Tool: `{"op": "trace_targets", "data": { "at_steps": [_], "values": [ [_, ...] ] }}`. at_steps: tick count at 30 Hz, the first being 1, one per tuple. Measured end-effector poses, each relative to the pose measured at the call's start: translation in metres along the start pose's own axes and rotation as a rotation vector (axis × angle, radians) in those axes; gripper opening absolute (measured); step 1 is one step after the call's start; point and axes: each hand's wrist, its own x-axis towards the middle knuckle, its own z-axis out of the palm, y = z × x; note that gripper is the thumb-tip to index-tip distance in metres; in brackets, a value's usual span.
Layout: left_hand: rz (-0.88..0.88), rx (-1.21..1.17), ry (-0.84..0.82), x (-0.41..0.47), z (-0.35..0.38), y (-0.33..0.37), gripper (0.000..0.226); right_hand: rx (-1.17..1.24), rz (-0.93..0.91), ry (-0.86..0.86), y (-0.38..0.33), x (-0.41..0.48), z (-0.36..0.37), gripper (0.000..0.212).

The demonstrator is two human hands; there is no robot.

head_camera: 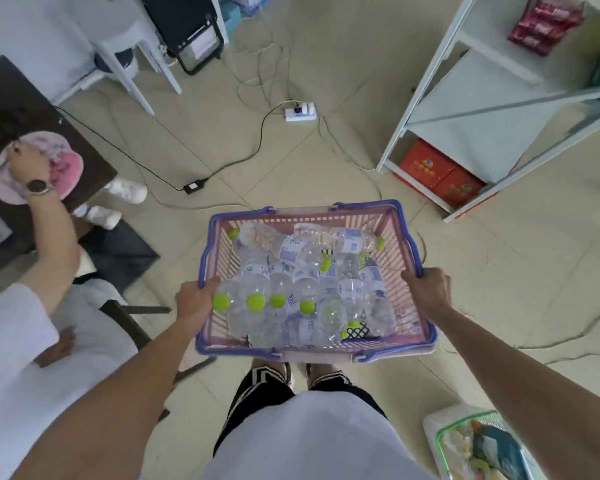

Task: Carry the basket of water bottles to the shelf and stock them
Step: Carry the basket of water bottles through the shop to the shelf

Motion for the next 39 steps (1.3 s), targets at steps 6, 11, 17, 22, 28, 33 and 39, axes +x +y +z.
{"op": "trace_targets", "data": {
  "at_steps": [6, 11, 17, 22, 28, 33, 39],
  "values": [
    [0.024, 0.040, -0.008, 0.072, 0.001, 0.066, 0.043, -0.030, -0.002, 0.044, -0.083, 0.054, -0.006, 0.041],
    [0.048, 0.032, -0.074, 0.143, -0.004, 0.129, 0.048, -0.069, 0.006, 0.097, -0.144, 0.089, -0.005, 0.041],
    [0.070, 0.073, -0.102, 0.197, -0.013, 0.213, 0.044, -0.001, 0.063, 0.124, -0.199, 0.131, -0.010, 0.037],
    [0.087, 0.120, -0.086, 0.233, -0.005, 0.276, 0.044, 0.064, 0.093, 0.094, -0.233, 0.184, -0.015, 0.036],
    [0.112, 0.166, -0.082, 0.268, 0.012, 0.359, 0.037, 0.074, 0.136, 0.055, -0.262, 0.252, -0.029, 0.033],
    [0.116, 0.181, -0.086, 0.307, 0.025, 0.426, 0.039, 0.106, 0.130, 0.068, -0.312, 0.307, -0.050, 0.039],
    [0.124, 0.177, -0.118, 0.385, 0.044, 0.515, 0.040, 0.072, 0.130, 0.128, -0.384, 0.383, -0.063, 0.039]
  ]
}}
